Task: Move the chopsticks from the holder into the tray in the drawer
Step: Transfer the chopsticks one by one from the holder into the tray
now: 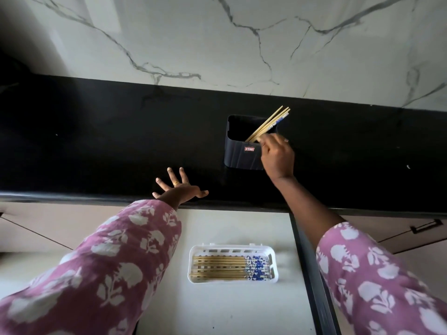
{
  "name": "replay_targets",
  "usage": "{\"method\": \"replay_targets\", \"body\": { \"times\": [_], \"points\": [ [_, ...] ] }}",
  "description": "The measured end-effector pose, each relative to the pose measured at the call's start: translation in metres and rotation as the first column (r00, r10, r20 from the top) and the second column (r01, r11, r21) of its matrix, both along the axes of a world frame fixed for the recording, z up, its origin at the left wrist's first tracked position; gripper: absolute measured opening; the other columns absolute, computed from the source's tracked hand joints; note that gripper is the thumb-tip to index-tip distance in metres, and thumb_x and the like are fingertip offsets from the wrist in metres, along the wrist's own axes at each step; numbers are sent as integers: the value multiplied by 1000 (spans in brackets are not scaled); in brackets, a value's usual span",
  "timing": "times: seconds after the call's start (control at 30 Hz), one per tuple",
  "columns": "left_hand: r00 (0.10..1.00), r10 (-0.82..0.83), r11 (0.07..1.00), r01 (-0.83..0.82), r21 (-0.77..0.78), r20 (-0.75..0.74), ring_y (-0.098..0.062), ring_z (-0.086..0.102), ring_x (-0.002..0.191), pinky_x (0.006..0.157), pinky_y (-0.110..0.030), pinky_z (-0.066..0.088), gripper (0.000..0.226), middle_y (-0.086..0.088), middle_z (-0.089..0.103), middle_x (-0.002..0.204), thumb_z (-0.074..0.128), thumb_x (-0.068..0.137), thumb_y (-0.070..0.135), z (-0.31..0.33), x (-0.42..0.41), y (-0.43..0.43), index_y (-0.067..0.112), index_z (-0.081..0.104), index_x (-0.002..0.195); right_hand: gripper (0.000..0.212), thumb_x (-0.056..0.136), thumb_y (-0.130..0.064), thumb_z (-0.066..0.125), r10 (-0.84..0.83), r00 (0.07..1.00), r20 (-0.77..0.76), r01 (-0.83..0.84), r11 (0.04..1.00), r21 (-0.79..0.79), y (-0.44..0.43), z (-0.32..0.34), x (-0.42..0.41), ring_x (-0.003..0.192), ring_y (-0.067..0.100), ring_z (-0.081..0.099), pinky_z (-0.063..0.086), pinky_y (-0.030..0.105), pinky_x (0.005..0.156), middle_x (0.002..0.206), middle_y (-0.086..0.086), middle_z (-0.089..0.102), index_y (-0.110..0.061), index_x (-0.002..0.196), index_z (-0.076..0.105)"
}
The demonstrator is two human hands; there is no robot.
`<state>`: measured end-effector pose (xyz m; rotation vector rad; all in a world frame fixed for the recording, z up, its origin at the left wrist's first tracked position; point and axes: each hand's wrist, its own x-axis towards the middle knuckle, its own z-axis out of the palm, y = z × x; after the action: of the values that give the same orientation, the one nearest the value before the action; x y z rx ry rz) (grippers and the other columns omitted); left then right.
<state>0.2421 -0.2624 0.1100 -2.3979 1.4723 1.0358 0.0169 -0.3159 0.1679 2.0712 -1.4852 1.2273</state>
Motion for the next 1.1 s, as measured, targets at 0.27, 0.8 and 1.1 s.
{"method": "replay_targets", "body": {
  "times": [0.27,0.8,1.1],
  "points": [
    [1000,5,1000,-5,5,3,-46,-22,139,109,-65,1,104,-1,-26,156,49,78,73,1,-1,-1,31,-15,149,23,93,-12,54,-366,891,268,210,856,472,-57,37,-16,104,33,62,46,31,84,109,20,69,0,108,67],
    [1000,28,999,-28,24,3,-45,-24,139,108,-66,2,108,1,-32,153,53,76,72,1,-1,-5,33,-20,147,31,78,-12,70,-630,404,663,-32,715,699,-153,2,-43,89,26,72,60,38,78,102,20,72,2,105,66],
    [999,45,999,-45,-11,0,-44,-25,139,109,-65,1,109,2,-35,152,55,76,71,-5,-1,-5,34,-20,146,14,72,-10,64,-501,333,799,-41,838,544,-116,48,-31,70,27,70,60,39,67,74,16,70,0,79,71]
  ]
}}
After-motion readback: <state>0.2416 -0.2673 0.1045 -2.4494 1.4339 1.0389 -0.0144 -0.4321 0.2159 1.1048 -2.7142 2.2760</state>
